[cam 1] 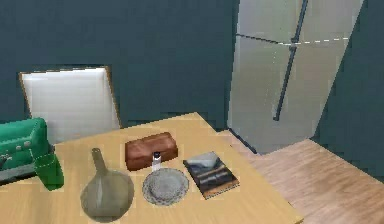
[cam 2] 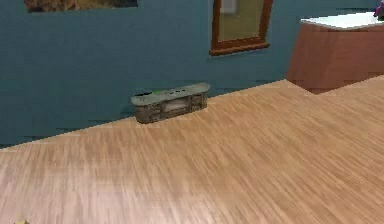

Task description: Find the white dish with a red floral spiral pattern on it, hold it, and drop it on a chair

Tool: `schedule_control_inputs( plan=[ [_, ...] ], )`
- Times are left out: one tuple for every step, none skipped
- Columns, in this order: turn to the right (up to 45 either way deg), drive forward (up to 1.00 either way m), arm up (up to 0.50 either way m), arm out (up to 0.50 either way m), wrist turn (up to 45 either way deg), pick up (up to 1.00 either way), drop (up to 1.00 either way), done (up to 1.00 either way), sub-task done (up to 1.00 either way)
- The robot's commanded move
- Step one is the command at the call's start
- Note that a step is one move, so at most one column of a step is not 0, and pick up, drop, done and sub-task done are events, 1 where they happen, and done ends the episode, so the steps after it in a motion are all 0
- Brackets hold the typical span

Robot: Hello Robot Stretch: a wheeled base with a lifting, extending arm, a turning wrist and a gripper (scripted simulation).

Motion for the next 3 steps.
schedule_control_inputs(
  plan=[
    [-45.0, 0.0, 0.0, 0.0, 0.0, 0.0, 0.0, 0.0, 0.0],
    [-45.0, 0.0, 0.0, 0.0, 0.0, 0.0, 0.0, 0.0, 0.0],
    [0.0, 0.0, 0.5, 0.0, 0.0, 0.0, 0.0, 0.0, 0.0]
  ],
)
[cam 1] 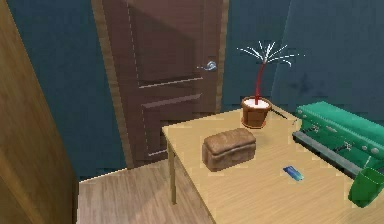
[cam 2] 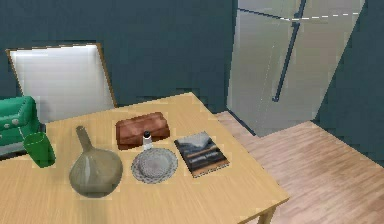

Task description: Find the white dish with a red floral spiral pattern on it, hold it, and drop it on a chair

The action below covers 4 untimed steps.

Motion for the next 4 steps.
schedule_control_inputs(
  plan=[
    [0.0, 0.0, 0.36, 0.0, 0.0, 0.0, 0.0, 0.0, 0.0],
    [0.0, 0.0, 0.0, 0.24, 0.0, 0.0, 0.0, 0.0, 0.0],
    [0.0, 0.0, 0.0, 0.0, 45.0, 0.0, 0.0, 0.0, 0.0],
    [0.0, 0.0, 0.0, 0.0, 45.0, 0.0, 0.0, 0.0, 0.0]
  ],
)
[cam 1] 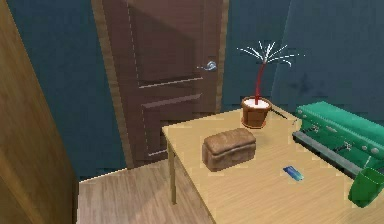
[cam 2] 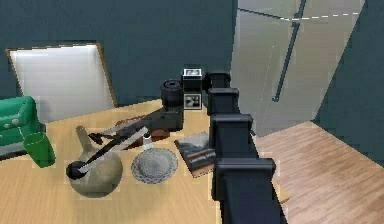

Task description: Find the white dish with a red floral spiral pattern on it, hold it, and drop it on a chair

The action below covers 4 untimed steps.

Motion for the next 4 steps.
schedule_control_inputs(
  plan=[
    [0.0, 0.0, 0.0, 0.0, 45.0, 0.0, 0.0, 0.0, 0.0],
    [0.0, 0.0, 0.0, 0.0, 9.0, 0.0, 0.0, 0.0, 0.0],
    [0.0, 0.0, -0.3, 0.0, 0.0, 0.0, 0.0, 0.0, 0.0],
    [0.0, 0.0, 0.0, 0.0, 0.0, 1.0, 0.0, 0.0, 0.0]
  ],
)
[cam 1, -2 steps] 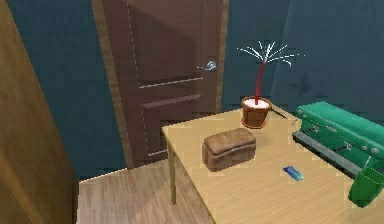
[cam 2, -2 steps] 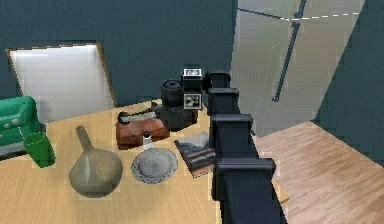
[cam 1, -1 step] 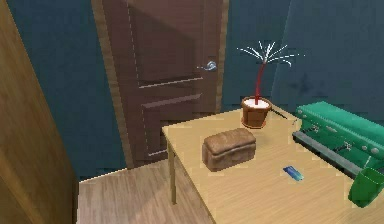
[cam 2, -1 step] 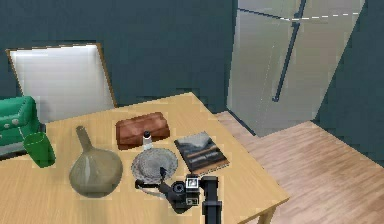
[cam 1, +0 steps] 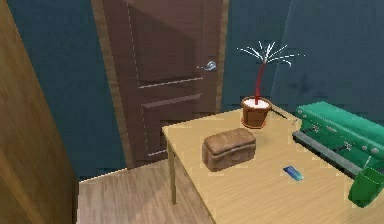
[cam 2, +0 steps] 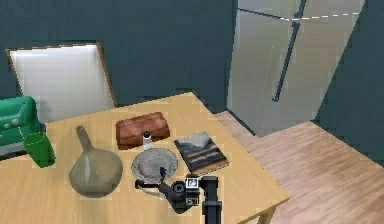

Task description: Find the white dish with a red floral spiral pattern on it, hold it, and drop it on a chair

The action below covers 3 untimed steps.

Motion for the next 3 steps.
schedule_control_inputs(
  plan=[
    [0.0, 0.0, 0.1, 0.0, 0.0, 0.0, 0.0, 0.0, 0.0],
    [0.0, 0.0, 0.22, 0.0, 0.0, 0.0, 0.0, 0.0, 0.0],
    [0.0, 0.0, 0.0, 0.0, -45.0, 0.0, 0.0, 0.0, 0.0]
  ],
)
